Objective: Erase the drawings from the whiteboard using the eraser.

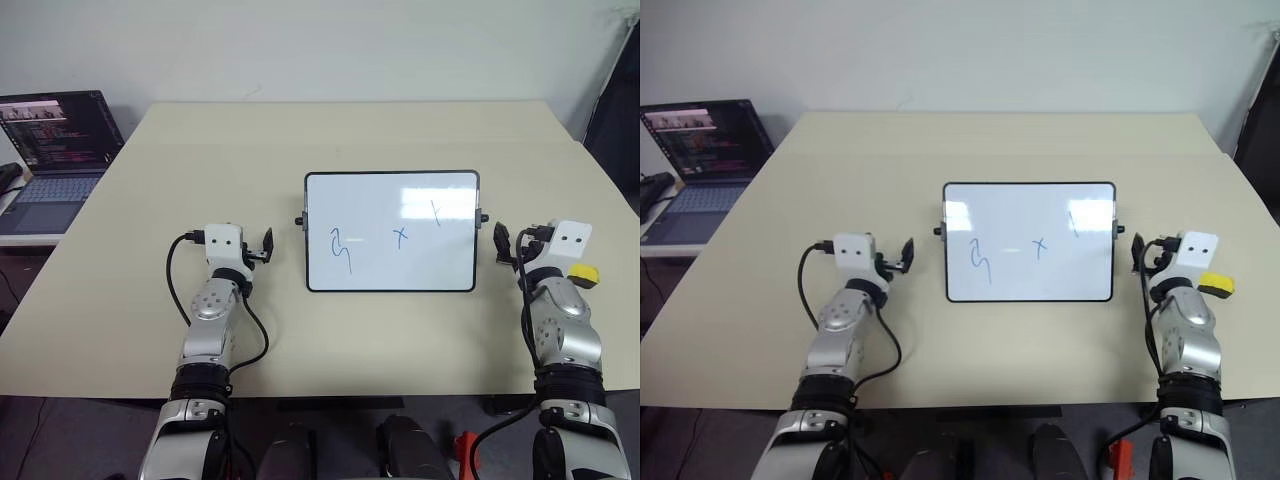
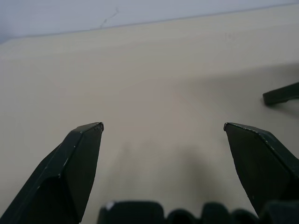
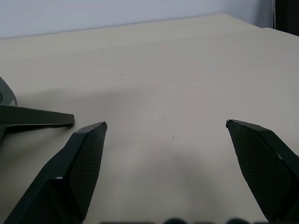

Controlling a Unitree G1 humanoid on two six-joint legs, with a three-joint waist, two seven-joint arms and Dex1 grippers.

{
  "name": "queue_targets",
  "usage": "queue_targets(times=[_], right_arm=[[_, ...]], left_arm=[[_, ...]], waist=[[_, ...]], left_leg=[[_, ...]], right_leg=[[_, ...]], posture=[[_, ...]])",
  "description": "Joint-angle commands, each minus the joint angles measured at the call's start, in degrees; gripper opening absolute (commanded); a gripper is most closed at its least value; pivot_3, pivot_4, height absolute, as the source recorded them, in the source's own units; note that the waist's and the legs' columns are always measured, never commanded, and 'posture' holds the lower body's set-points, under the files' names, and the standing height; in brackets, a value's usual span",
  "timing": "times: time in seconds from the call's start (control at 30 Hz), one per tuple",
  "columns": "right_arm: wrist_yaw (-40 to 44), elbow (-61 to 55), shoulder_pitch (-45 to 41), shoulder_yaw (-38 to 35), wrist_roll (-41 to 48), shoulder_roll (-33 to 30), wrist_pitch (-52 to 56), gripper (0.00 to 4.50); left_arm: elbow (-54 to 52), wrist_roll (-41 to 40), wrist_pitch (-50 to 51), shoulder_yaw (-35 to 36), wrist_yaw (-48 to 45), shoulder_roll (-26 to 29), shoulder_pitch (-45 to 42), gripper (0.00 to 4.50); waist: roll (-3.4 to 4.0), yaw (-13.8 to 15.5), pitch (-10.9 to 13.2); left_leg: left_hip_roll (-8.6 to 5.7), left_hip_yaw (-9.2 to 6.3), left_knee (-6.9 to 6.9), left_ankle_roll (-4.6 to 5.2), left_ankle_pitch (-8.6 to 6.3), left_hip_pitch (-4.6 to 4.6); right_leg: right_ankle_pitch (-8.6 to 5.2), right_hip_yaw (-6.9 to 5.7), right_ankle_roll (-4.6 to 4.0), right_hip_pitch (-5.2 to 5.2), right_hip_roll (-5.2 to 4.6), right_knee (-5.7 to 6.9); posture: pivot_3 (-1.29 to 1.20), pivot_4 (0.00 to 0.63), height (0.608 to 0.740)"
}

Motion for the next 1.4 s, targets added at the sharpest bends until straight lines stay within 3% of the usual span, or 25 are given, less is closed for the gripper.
queue_targets(times=[0.03,0.3,0.5,0.67,0.8,0.93,1.03,1.17,1.4], right_arm=[[-0.1,-4.9,2.2,-0.9,0.7,-0.6,1.1,4.48],[-0.6,-12.3,8.0,-2.4,1.8,-0.8,4.5,4.48],[3.5,-16.9,9.9,-3.7,5.1,-4.4,11.1,4.48],[8.3,-21.2,11.5,-5.8,9.3,-9.3,16.4,4.48],[13.3,-23.9,13.2,-7.4,11.8,-15.5,21.1,4.48],[15.4,-23.8,13.0,-8.1,12.7,-19.4,23.6,4.48],[16.9,-22.8,12.7,-9.6,13.0,-21.7,24.7,4.48],[22.1,-19.2,13.9,-9.4,11.3,-27.4,24.4,4.48],[42.4,-0.1,9.3,-3.2,6.8,-41.2,14.8,4.48]], left_arm=[[-2.9,-0.1,0.6,-1.1,-0.5,-0.7,-0.7,4.50],[-2.1,1.2,0.6,-1.3,1.5,-1.4,-0.5,4.50],[-6.2,-3.4,4.9,-0.6,-7.2,1.9,0.9,4.50],[-15.6,-12.5,12.3,0.3,-23.9,11.1,4.2,4.50],[-22.4,-29.5,27.1,6.5,-40.3,22.8,2.6,4.50],[-29.4,-38.8,37.1,4.8,-49.0,28.5,0.4,4.50],[-32.9,-39.4,39.7,0.3,-50.9,28.2,-1.8,4.50],[-34.4,-38.0,40.5,-6.6,-50.7,23.5,-6.0,4.50],[-28.3,-25.8,33.5,-21.1,-54.1,17.1,-11.3,4.50]], waist=[[0.00,0.1,0.0],[0.00,0.3,0.0],[0.00,0.2,0.0],[0.00,0.0,0.0],[-0.02,-0.1,0.1],[-0.01,-0.2,0.1],[0.02,0.1,0.1],[-0.04,0.5,0.1],[-0.08,0.4,0.1]], left_leg=[[0.00,0.00,0.00,0.00,0.00,-0.01],[0.00,0.00,0.00,0.00,0.00,-0.01],[-0.01,0.01,0.01,0.00,0.00,-0.01],[0.03,0.00,-0.04,0.00,0.00,-0.02],[0.03,-0.02,-0.03,0.00,0.00,-0.02],[0.06,-0.04,-0.03,0.01,-0.01,0.00],[0.02,-0.08,-0.03,0.02,-0.01,0.17],[0.04,-0.08,-0.03,0.02,-0.01,0.09],[0.03,0.09,-0.06,0.11,-0.06,0.12]], right_leg=[[0.00,0.00,0.00,0.00,0.00,-0.01],[0.00,0.01,0.00,0.00,0.00,-0.02],[0.00,0.00,0.00,0.01,0.00,-0.03],[0.00,0.00,0.00,0.00,0.03,-0.05],[-0.01,-0.02,-0.01,0.03,0.03,-0.04],[-0.01,-0.07,-0.02,0.13,0.06,-0.18],[0.00,-0.11,0.01,0.47,0.04,-0.50],[0.06,-0.12,0.07,0.50,0.05,-0.76],[0.08,-0.03,0.07,0.50,0.08,-0.85]], posture=[[0.00,0.150,0.740],[0.00,0.150,0.740],[0.00,0.150,0.740],[0.00,0.150,0.740],[0.00,0.150,0.740],[0.00,0.150,0.740],[0.00,0.150,0.740],[0.00,0.150,0.740],[0.00,0.150,0.740]])
